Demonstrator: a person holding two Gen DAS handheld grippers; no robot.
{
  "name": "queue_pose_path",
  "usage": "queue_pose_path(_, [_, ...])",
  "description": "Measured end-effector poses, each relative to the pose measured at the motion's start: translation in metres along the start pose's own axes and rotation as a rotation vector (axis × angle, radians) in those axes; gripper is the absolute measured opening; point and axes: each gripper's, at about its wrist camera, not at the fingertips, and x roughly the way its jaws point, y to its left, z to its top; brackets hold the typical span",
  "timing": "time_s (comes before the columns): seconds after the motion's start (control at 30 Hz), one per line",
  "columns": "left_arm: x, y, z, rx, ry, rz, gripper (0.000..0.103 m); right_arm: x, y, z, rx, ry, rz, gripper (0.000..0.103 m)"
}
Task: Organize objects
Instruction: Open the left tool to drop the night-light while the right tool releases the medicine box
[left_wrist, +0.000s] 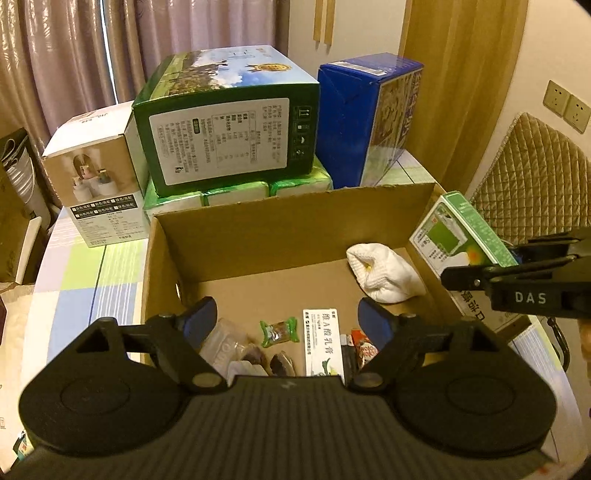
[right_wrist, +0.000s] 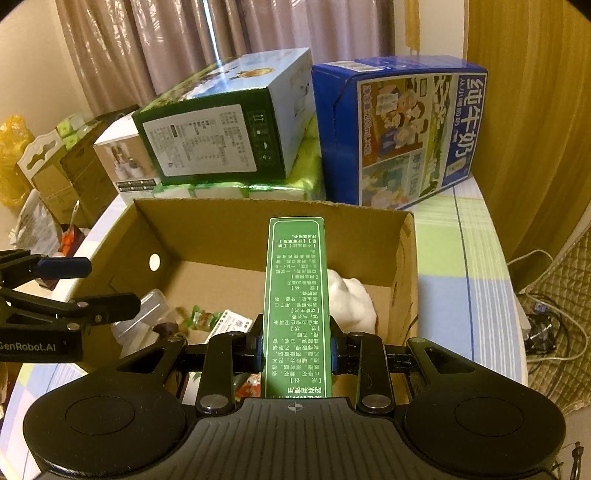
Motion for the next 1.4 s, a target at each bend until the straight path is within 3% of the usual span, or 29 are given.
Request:
queue_pose_path(0.8, [-0.003,0.007,-0.002,-0.018,0.002,-0.013,0.080,0.001,0.013,0.006,-0.025,-0.006,0.003,0.027])
queue_pose_path(1.0, [-0.003,0.011,-0.002,-0.025,0.000,-0.010,0.080,0.002,0.011,0.013,0.008,-0.073,0.008,0.028])
queue_pose_path(1.07, [-0.002,0.013,-0.002,-0.031,0.000,-0.007,0.080,0.002,0.009,0.015,0.022,-0.100,0.025,0.046])
queue_pose_path(1.1, [-0.002,0.014,-0.003,-0.033,0.000,-0.007,0.080,0.001,0.007,0.015,0.038,-0.109,0.026,0.071])
queue_pose_path(1.13, [-0.003,0.014,-0.004,-0.035,0.000,-0.008,0.080,-0.001,0.006,0.015,0.047,-0.121,0.029,0.075])
queue_pose_path(1.4, [-0.009,0.019,-0.008,-0.048,-0.002,-0.008,0.082,-0.009,-0.003,0.010,0.059,-0.093,0.010,0.080])
